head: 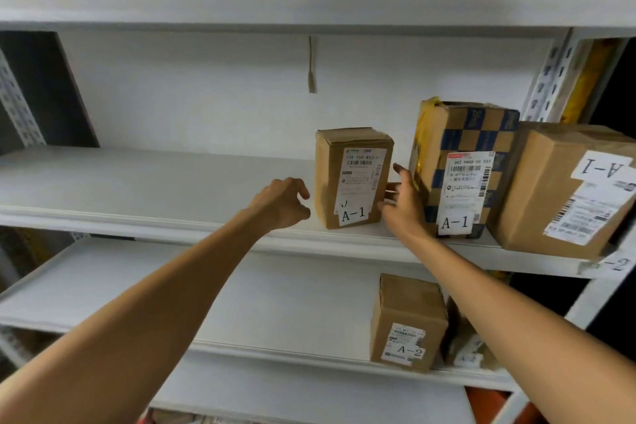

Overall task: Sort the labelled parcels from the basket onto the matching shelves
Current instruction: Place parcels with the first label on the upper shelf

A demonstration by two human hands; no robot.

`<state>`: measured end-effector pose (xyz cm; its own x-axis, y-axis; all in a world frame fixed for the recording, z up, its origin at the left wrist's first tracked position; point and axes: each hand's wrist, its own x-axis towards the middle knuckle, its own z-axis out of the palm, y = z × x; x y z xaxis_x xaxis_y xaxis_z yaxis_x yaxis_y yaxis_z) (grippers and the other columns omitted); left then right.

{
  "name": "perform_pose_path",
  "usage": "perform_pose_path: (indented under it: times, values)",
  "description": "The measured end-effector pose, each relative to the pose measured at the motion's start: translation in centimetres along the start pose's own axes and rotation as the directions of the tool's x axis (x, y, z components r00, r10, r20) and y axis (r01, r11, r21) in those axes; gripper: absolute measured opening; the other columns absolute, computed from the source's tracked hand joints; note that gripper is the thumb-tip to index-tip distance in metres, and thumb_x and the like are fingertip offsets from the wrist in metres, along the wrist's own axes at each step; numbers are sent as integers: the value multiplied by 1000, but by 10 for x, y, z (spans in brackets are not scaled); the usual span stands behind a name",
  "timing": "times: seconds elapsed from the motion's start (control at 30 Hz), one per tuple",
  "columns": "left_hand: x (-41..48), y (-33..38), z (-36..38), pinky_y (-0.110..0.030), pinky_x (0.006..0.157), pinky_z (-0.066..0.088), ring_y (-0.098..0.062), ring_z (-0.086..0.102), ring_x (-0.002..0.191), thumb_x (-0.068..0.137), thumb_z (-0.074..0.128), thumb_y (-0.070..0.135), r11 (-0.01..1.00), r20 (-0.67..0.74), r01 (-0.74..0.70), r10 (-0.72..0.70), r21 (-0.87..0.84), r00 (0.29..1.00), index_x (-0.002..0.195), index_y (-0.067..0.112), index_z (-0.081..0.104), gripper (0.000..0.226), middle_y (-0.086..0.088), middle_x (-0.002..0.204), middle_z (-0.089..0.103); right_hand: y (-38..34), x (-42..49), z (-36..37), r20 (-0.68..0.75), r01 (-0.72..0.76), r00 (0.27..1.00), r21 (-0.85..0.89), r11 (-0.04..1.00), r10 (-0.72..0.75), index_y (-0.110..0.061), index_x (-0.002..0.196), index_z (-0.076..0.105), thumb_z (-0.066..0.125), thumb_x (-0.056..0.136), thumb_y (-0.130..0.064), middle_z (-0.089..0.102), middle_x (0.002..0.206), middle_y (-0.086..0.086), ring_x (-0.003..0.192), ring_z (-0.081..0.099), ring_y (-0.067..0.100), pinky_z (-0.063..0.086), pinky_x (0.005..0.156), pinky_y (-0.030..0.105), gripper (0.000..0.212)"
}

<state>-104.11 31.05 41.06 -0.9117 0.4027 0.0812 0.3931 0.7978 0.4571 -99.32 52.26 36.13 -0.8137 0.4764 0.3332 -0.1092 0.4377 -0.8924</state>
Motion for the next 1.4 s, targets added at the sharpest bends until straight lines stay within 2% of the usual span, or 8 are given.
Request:
perform_pose_path:
  times: [0.23,0.4,0.53,0.8,0.93,1.07,1.27,1.4]
  values:
    - [6,2,7,-29,76,49,-22,61,95,86,65,18,1000,12,-9,9,24,1000,120,21,56,35,-4,109,64,-17,-6,12,42,-40,998,-28,999,41,-7,125,40,83,72,-19,55,110,-4,98,54,10,44,55,4,69]
    - [5,-6,4,-38,87,53,-24,61,95,83,66,20,999,11,-12,11,33,1000,116,25,58,35,-4,110,64,-7,-7,24,-45,-38,998,-24,999,37,-15,103,46,88,63,-26,63,105,3,99,64,23,58,78,38,59]
    - [3,-17,0,-37,86,53,-24,62,94,84,66,19,1000,12,-15,15,26,1000,117,23,58,34,-5,110,65,-9,-9,27,32,-78,996,-16,997,78,-13,137,29,88,63,-26,54,119,-3,109,54,15,52,92,36,95]
    - [2,-27,-3,-33,82,52,-23,61,92,85,66,20,1000,3,-25,25,14,1000,117,21,59,33,-5,108,64,-4,-18,19,-83,-41,996,-117,992,32,-8,103,57,72,83,-8,67,112,6,101,64,19,49,68,16,25]
    - [3,-23,-1,-31,79,51,-22,61,93,87,65,20,999,11,-42,42,17,999,121,19,58,34,-5,109,64,-11,-17,14,-40,-128,992,-220,967,122,-16,136,38,89,60,-37,54,129,-2,118,52,17,48,97,41,94]
    - [0,-25,-2,-31,80,52,-22,61,93,87,63,19,997,18,-50,49,58,999,122,21,58,35,-3,109,64,-34,0,21,58,-113,992,-46,993,115,-21,152,10,93,51,-22,41,147,6,137,37,25,33,113,48,131]
    - [2,-36,-7,-31,83,51,-21,59,98,82,68,9,992,33,-54,58,-111,998,132,19,49,54,-4,121,60,-31,3,40,18,-143,990,85,986,142,-14,125,51,90,58,-15,65,113,-2,101,60,13,46,63,12,77]
    - [1,-30,3,-30,86,49,-23,55,116,77,69,-3,955,71,-86,110,-284,991,141,16,37,74,-4,138,49,-24,-4,41,-32,-116,992,103,988,120,-13,127,54,86,66,-10,66,119,2,109,62,16,52,75,18,69]
